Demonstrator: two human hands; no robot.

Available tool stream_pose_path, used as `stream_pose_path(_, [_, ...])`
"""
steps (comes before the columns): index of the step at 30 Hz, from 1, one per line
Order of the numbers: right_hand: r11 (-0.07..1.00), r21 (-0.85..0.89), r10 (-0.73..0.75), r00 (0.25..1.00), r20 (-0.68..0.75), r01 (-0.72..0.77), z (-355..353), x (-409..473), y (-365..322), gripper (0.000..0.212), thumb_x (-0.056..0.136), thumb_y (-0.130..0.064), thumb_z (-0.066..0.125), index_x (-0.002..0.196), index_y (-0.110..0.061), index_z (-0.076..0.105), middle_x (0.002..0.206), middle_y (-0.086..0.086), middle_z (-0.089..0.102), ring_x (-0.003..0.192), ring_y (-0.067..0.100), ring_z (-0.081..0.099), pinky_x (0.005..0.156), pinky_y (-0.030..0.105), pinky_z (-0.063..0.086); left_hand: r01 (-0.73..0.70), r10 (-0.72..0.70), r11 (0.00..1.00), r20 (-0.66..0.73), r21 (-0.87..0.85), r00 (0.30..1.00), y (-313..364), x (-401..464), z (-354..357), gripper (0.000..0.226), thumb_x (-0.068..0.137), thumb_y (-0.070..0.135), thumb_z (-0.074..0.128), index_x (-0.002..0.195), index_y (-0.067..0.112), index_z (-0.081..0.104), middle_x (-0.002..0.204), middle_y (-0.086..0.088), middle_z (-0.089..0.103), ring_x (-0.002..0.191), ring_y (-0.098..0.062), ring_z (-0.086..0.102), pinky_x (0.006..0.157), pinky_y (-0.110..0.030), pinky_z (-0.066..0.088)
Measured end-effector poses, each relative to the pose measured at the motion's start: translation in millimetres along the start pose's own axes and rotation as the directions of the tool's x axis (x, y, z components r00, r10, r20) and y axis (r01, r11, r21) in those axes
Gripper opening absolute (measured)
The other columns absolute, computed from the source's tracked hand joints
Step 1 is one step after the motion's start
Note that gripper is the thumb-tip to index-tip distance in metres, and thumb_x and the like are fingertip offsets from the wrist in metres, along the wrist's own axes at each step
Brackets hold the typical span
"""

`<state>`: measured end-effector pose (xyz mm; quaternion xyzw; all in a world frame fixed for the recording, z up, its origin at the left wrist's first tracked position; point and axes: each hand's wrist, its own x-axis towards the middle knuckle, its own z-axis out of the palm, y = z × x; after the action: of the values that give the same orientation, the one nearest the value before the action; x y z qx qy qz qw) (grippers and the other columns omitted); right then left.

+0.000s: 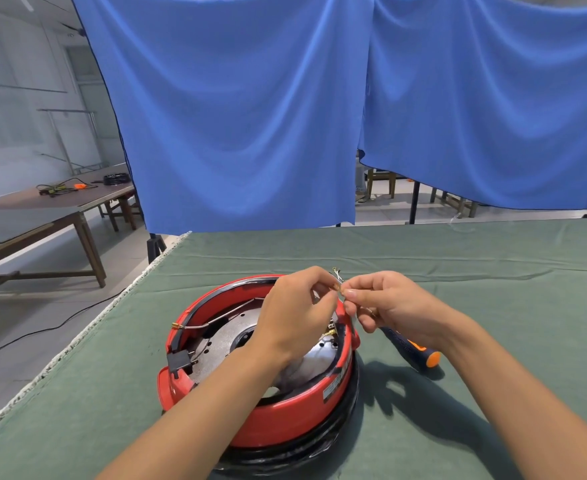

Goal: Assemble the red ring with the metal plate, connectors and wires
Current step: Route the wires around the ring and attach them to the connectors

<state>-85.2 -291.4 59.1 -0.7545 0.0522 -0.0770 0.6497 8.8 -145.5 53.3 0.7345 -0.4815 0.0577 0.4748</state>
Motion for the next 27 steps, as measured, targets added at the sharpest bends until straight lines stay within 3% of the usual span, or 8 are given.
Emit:
stream_pose_path(4, [0.999,0.039,0.012,1.0,-0.017,-0.011,-1,1,4,0.014,0.093,-0.013,0.056,0.091,-0.004,0.067,0.065,-0.001,0.064,0.044,0.008,0.048,0.046,0.015,0.041,0.07,-0.069,0.979,0.013,-0.191,0.998,2,1,-3,0.017,0.082,0.012,0.068,0.072,0.025,0.065,0.057,0.011,0.061,0.042,-0.006,0.05,0.047,-0.02,0.039])
stream_pose_path(7, [1.0,0.017,0.019,0.999,-0.035,-0.018,1,2,6,0.012,0.093,-0.014,0.058,0.09,-0.008,0.068,0.067,0.001,0.064,0.046,0.01,0.049,0.046,0.017,0.041,0.111,-0.111,0.966,0.015,-0.232,0.994,3,1,-4,0.025,0.085,0.008,0.066,0.066,0.025,0.064,0.055,0.009,0.062,0.037,-0.008,0.05,0.04,-0.019,0.038])
stream_pose_path(15, [0.998,-0.051,0.019,0.992,-0.125,-0.025,6,1,1,0.014,0.09,-0.019,0.063,0.079,-0.012,0.069,0.065,0.006,0.069,0.044,0.013,0.054,0.046,0.021,0.039,0.21,-0.227,0.914,-0.008,-0.348,0.974,1,4,-8,0.016,0.089,0.008,0.062,0.073,0.011,0.068,0.062,-0.008,0.065,0.037,-0.014,0.051,0.033,-0.02,0.037])
stream_pose_path(21, [0.999,-0.025,-0.028,0.985,-0.171,0.024,13,0,-8,0.014,0.091,-0.016,0.06,0.084,-0.004,0.062,0.063,0.009,0.069,0.038,0.015,0.054,0.042,0.023,0.035,0.369,-0.35,0.692,0.159,-0.621,0.923,5,8,-10,0.007,0.088,0.007,0.063,0.087,0.002,0.068,0.065,-0.006,0.067,0.045,-0.015,0.056,0.036,-0.021,0.042])
stream_pose_path(24, [0.999,-0.027,-0.025,0.986,-0.167,0.021,19,1,-9,0.015,0.09,-0.017,0.062,0.081,-0.005,0.062,0.063,0.012,0.069,0.037,0.016,0.056,0.037,0.019,0.033,0.47,-0.392,0.559,0.281,-0.683,0.876,2,11,-13,0.01,0.089,0.006,0.061,0.083,-0.001,0.066,0.063,-0.007,0.063,0.044,-0.013,0.054,0.037,-0.02,0.042])
stream_pose_path(27, [0.998,-0.054,-0.019,0.985,-0.174,0.01,25,4,-10,0.019,0.092,-0.018,0.06,0.077,-0.009,0.055,0.062,0.013,0.069,0.037,0.018,0.057,0.036,0.019,0.033,0.513,-0.381,0.534,0.35,-0.672,0.856,-2,12,-18,0.015,0.088,0.01,0.063,0.076,0.002,0.067,0.061,-0.004,0.06,0.045,-0.012,0.052,0.038,-0.02,0.042])
